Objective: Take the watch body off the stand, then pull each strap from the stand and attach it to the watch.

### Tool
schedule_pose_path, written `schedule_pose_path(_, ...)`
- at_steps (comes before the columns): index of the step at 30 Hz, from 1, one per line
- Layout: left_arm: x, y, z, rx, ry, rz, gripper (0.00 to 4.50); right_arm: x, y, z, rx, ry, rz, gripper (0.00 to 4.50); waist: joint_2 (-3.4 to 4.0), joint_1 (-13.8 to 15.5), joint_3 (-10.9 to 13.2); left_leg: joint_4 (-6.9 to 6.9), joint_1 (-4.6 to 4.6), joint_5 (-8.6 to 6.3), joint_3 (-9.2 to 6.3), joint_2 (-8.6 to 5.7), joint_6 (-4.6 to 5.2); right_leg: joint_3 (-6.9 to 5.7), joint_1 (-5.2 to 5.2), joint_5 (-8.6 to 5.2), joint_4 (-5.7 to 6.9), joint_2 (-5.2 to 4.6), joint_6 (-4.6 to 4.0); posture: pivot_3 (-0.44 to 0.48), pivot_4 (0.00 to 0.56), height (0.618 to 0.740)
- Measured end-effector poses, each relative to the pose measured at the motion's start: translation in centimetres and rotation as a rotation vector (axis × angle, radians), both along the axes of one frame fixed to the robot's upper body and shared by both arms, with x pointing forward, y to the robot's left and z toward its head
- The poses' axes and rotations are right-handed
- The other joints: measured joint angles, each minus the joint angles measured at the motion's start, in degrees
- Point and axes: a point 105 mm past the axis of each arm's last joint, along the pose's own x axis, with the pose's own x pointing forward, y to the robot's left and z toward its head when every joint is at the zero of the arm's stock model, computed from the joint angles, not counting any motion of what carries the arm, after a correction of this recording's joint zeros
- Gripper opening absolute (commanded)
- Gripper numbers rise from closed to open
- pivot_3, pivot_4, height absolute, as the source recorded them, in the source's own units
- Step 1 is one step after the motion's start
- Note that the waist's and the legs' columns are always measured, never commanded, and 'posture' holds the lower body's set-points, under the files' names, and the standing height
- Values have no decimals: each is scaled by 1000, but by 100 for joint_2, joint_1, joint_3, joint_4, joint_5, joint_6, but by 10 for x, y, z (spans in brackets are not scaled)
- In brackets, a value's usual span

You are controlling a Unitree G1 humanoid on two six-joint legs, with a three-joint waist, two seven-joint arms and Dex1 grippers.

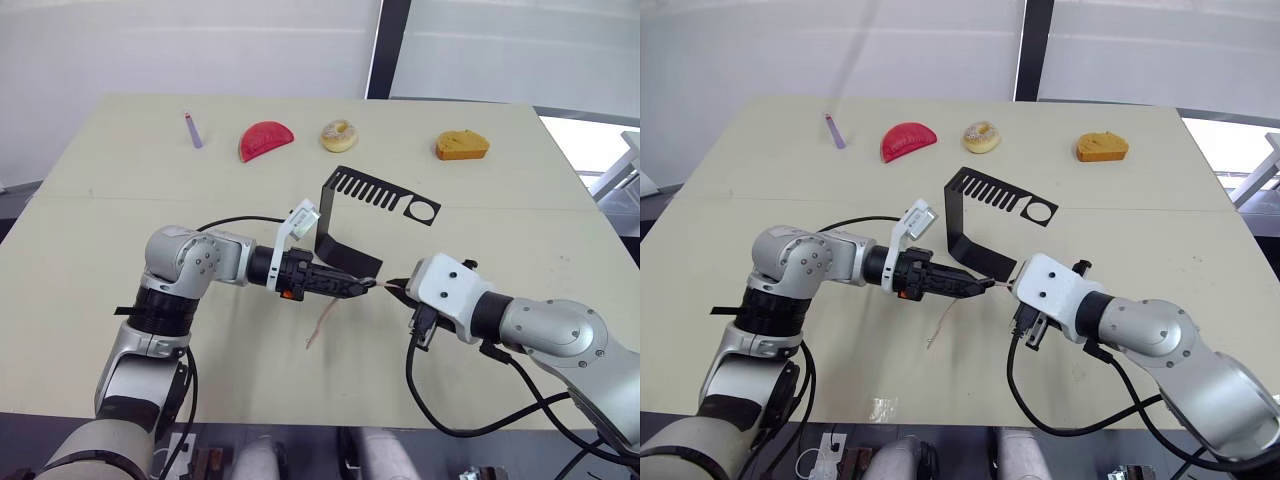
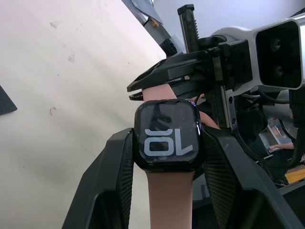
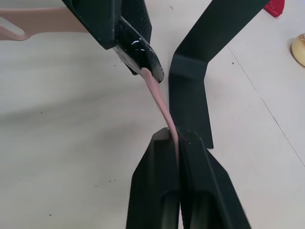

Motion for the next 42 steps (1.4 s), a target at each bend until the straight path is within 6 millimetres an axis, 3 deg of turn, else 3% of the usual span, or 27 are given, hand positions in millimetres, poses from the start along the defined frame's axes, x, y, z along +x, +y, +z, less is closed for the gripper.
schedule_pose_path(42, 2, -2, 1, -15, -48, 9, 1590, 2, 0, 3, -6, 10, -7, 26, 0, 0, 0, 0, 0, 0, 0, 0, 0, 0, 0, 0, -1, 0, 0, 0, 150, 737)
